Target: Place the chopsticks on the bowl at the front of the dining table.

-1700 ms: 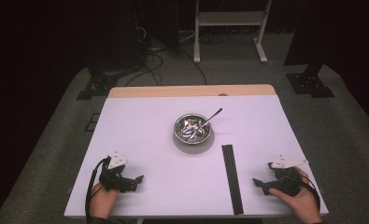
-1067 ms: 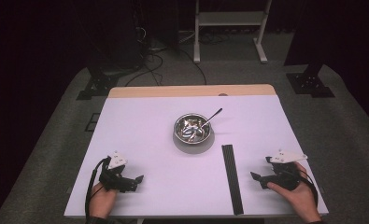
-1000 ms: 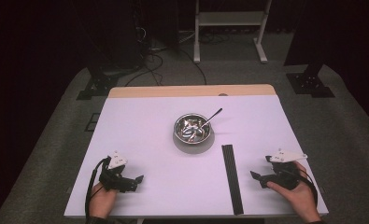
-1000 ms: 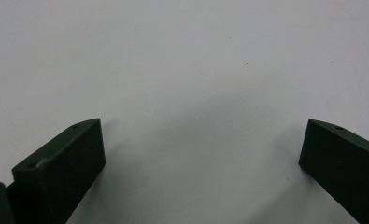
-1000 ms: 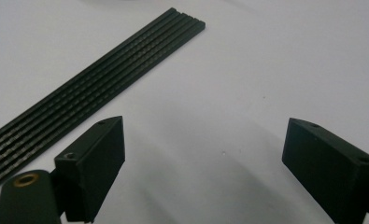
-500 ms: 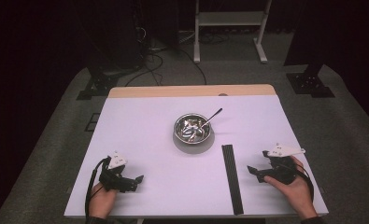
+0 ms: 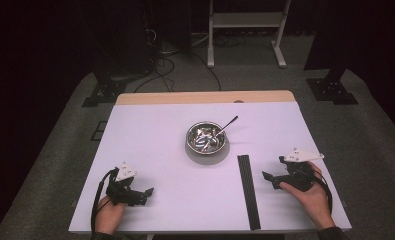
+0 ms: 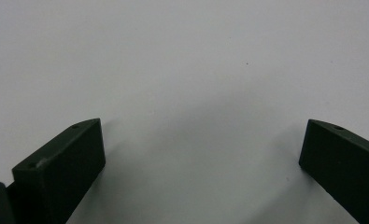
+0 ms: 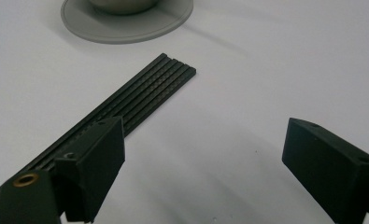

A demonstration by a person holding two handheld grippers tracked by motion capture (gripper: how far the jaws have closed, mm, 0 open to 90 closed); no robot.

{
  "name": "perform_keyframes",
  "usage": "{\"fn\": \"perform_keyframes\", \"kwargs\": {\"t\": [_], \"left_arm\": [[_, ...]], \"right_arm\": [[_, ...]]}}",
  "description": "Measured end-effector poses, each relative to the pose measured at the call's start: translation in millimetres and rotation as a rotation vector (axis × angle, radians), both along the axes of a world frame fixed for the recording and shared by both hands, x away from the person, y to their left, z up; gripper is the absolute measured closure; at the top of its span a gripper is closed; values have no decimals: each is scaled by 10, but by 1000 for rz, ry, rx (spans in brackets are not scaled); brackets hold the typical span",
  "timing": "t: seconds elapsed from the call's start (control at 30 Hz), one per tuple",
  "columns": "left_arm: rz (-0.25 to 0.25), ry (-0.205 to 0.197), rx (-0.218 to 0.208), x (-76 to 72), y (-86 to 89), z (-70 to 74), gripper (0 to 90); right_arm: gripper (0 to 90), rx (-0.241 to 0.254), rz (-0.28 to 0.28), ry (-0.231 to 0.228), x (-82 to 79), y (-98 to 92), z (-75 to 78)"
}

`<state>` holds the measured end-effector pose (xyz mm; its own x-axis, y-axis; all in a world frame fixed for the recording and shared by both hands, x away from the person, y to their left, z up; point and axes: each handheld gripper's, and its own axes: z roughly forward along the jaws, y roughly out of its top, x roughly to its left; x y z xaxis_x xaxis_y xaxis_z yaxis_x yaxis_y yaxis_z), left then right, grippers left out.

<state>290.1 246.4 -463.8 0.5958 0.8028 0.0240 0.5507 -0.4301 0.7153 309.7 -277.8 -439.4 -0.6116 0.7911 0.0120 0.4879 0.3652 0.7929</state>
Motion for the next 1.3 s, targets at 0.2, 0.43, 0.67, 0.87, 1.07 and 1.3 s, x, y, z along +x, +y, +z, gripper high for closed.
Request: {"fn": "perform_keyframes", "kwargs": {"t": [0.2,0.43,0.67,0.87,1.07,1.3], "left_arm": [[0,1,-1,1,0,0,0],[0,1,-1,1,0,0,0],[0,1,-1,1,0,0,0],[0,1,-2,1,0,0,0],[0,1,-1,1,0,0,0],[0,1,-1,1,1,0,0]], "right_arm": [[117,2,-4,3,63,33,11],[117,13,1,15,142,75,4],[117,-1,10,33,218,141,-24],[117,-5,22,52,274,204,-54],[117,-6,35,77,328,272,-102],[117,-32,50,96,350,356,-153]]}}
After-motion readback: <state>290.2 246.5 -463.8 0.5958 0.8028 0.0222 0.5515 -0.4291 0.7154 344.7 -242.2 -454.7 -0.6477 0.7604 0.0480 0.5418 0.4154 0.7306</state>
